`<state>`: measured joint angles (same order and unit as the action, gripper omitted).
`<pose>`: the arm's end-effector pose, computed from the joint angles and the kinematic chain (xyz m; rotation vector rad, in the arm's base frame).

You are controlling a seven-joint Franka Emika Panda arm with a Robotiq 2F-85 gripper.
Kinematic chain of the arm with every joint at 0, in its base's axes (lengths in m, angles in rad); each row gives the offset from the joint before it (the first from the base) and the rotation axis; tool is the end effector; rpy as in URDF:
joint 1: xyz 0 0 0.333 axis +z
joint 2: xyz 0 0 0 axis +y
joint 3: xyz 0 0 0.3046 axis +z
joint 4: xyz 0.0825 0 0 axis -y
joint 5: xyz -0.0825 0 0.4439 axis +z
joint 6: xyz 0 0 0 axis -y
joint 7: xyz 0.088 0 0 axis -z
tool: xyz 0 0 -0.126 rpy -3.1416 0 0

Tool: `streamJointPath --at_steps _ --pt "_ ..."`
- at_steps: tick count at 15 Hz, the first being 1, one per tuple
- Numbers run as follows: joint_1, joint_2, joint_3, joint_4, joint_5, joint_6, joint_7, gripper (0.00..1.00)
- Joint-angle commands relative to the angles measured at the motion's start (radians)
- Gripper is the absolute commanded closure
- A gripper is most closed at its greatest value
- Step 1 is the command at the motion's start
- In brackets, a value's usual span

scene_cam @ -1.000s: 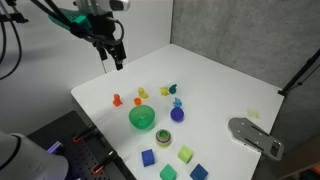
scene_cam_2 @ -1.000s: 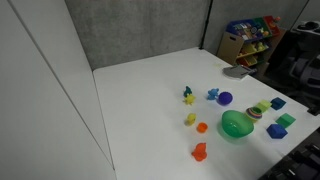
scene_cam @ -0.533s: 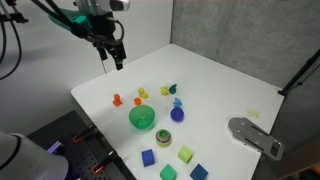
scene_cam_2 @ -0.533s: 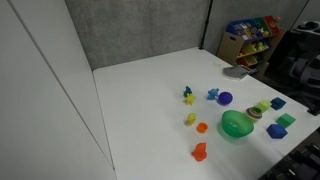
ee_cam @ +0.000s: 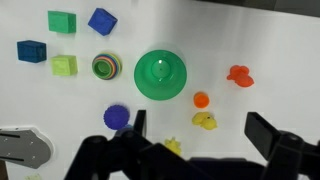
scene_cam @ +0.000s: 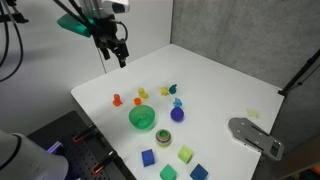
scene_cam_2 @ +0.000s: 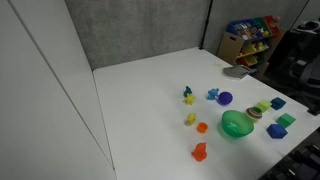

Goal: Put the orange cup in the small cup

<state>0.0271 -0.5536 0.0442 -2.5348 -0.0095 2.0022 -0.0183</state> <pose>0.4397 0.0295 0.4097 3.1070 0.1354 0.0331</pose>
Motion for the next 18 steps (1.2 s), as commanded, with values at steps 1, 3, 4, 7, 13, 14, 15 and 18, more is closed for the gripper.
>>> streamJointPath --at_steps 1,3,4,7,13,14,15,18 --pt "0.018 0.078 0.017 0.041 0.013 0.047 0.032 0.0" --pt "0.03 0.118 0.025 0.053 0.021 0.091 0.039 0.0" --pt "0.037 0.143 0.029 0.061 0.027 0.113 0.042 0.0" --pt "0.055 0.215 0.04 0.076 0.056 0.18 0.044 0.0" --pt "0.074 0.384 0.056 0.095 0.074 0.328 0.054 0.0" --pt "0.075 0.417 0.058 0.101 0.073 0.352 0.053 0.0" --pt "0.076 0.447 0.059 0.107 0.071 0.375 0.051 0.0" --pt "0.077 0.537 0.062 0.126 0.054 0.446 0.05 0.0"
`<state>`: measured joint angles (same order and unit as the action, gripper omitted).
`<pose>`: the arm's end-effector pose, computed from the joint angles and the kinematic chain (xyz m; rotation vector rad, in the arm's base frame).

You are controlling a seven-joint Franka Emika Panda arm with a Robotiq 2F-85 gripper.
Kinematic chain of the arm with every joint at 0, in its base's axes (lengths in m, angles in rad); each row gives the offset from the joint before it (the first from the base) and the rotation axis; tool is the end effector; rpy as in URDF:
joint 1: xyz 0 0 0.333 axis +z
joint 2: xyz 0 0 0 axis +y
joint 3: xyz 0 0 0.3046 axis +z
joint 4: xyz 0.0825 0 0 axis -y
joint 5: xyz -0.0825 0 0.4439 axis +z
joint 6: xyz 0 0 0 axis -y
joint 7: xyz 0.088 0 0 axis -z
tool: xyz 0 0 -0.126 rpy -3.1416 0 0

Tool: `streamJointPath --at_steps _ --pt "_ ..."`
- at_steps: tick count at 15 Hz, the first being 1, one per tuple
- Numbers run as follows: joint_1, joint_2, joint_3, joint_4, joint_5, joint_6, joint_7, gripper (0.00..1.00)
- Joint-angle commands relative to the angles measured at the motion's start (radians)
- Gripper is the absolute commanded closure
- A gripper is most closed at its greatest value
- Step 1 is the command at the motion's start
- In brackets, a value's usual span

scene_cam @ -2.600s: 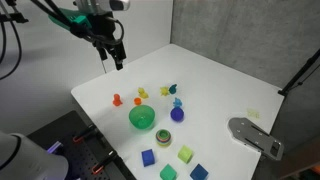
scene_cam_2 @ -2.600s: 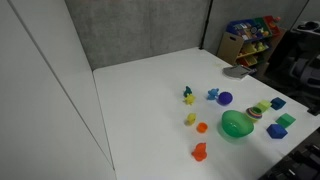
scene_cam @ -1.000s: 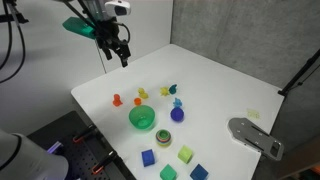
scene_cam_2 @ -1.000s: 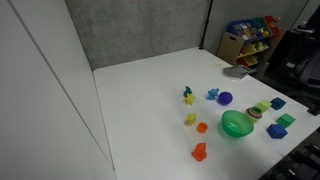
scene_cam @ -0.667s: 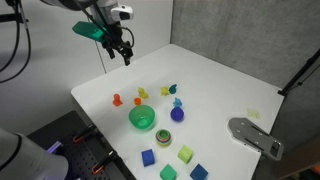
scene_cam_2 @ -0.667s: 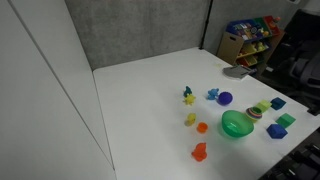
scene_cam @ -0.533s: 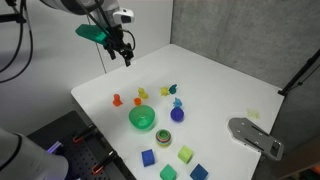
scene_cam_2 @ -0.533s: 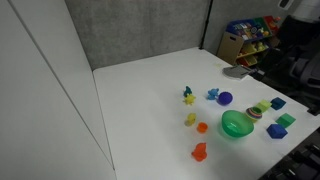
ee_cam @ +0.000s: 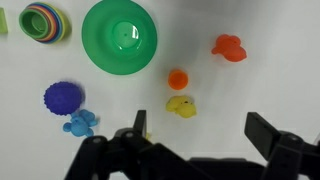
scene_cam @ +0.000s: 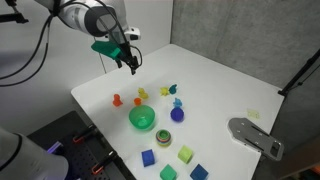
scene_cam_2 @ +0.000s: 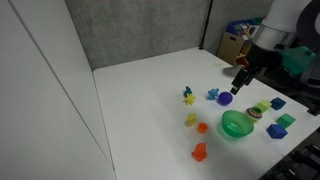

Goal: Put the orange cup in the small cup

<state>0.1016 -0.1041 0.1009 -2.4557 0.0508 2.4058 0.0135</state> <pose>0.5079 0.1043 0.2694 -3.1013 -0.2361 -0.0792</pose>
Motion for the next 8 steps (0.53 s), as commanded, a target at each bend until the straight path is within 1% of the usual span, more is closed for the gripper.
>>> streamJointPath --at_steps 1,6,7,8 --pt "0.003 0.115 0.006 0.051 -0.01 0.064 0.017 0.0" --pt "0.012 0.248 0.005 0.077 -0.045 0.159 0.028 0.0" --pt "0.017 0.269 -0.003 0.085 -0.084 0.173 0.06 0.0" --pt "0.007 0.224 0.006 0.048 -0.034 0.157 0.005 0.0"
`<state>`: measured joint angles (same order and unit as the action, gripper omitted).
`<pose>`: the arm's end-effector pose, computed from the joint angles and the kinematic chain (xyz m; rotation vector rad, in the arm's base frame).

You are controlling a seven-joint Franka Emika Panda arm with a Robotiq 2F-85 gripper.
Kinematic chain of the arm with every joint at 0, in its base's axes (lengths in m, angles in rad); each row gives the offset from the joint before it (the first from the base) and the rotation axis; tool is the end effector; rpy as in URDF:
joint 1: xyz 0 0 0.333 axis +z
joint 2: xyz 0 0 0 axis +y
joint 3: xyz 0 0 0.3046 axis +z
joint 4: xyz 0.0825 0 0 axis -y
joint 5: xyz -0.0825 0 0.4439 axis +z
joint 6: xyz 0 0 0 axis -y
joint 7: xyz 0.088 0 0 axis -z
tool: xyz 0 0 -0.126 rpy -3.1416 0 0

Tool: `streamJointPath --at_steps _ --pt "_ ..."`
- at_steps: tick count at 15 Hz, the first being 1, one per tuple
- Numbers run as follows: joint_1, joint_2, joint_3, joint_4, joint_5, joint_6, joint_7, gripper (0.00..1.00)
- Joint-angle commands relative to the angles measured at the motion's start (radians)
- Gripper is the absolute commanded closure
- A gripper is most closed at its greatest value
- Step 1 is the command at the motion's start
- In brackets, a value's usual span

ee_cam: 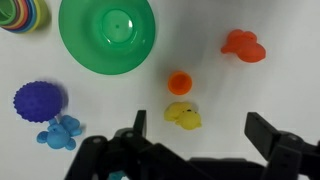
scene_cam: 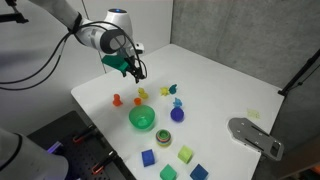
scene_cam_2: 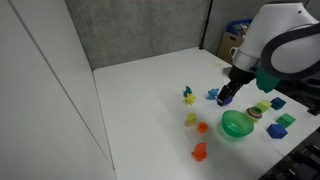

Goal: Put the orange cup in the small cup

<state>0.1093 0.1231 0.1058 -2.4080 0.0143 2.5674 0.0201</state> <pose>0.5214 0.1153 0.1864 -3.1031 -0.2833 -0.0533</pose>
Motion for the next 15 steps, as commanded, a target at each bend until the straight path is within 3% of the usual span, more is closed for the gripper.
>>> streamJointPath --at_steps 1,5,15 --pt "0.0 0.014 0.0 0.004 -0.005 0.002 0.003 0.0" --pt "0.0 0.014 0.0 0.004 -0.005 0.002 0.003 0.0" --pt "0.005 0.275 0.012 0.129 0.003 0.087 -0.011 0.0"
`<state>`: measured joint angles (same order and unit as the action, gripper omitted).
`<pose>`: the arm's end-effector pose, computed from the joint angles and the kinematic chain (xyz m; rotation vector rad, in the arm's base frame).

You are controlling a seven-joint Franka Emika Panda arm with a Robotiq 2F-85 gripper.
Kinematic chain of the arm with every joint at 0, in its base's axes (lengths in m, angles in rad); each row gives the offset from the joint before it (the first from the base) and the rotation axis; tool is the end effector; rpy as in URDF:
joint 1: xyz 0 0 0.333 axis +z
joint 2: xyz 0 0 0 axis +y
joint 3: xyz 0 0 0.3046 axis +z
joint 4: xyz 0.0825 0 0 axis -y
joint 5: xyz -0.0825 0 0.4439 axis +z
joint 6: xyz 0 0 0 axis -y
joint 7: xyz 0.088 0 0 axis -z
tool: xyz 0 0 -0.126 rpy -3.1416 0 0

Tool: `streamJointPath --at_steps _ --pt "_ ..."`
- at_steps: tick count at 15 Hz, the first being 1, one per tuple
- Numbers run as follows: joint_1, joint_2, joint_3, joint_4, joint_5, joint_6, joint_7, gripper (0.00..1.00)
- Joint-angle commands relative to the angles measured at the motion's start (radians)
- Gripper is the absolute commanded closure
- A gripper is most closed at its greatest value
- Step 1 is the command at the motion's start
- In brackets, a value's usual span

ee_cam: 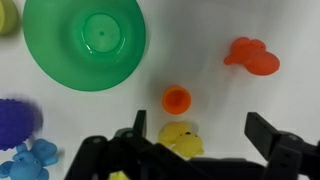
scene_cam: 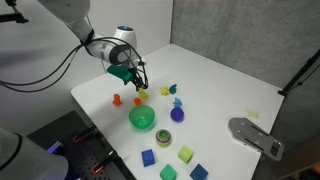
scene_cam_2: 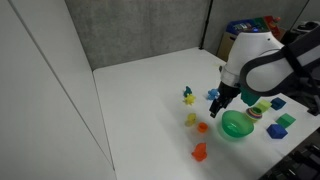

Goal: Put the orange cup in the small cup

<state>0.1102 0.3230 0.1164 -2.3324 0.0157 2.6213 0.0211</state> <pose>0.5246 0.1257 0.1141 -3.0874 -0.2885 0.0581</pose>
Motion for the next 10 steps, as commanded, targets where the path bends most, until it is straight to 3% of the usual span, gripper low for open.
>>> streamJointPath --at_steps 1,10 --pt "0.005 0.098 0.001 0.063 -0.003 0.048 -0.012 0.0" --pt "0.119 0.306 -0.097 0.153 -0.125 0.179 0.04 0.0"
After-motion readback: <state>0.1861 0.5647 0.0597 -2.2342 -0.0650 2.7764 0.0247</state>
